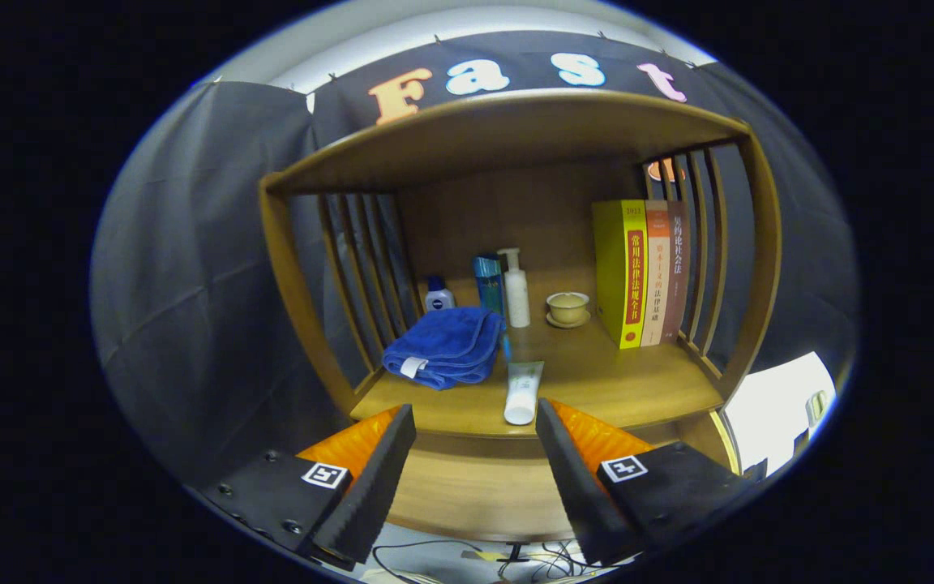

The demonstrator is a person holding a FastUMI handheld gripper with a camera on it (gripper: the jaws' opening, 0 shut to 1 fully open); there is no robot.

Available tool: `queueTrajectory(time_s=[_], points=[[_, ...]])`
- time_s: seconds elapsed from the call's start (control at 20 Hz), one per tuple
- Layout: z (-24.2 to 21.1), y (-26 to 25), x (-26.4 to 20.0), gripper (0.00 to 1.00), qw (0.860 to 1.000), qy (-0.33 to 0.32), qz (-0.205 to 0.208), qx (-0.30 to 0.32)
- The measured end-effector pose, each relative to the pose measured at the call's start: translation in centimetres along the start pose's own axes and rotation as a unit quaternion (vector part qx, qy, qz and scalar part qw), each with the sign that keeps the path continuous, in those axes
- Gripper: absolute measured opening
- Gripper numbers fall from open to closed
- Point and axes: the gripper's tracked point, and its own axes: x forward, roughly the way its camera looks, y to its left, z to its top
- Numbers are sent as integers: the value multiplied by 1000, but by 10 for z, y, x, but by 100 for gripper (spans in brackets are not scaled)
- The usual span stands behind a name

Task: Pull open the drawer, take out the items inside it, and place them on the countertop above the cabinet.

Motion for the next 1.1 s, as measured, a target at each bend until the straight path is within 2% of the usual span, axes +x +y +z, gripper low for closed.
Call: queueTrajectory(time_s=[0.25,0.45,0.55,0.75,0.9,1.1], points=[[-17,-1,-58,97,995,-86,-27,-34],[-42,2,-91,97,989,-121,-50,-67],[-49,8,-102,97,987,-137,-48,-63],[-73,18,-106,97,987,-154,-24,-35],[-101,6,-94,97,989,-142,-34,-33],[-120,-6,-85,97,985,-158,-47,-53]])
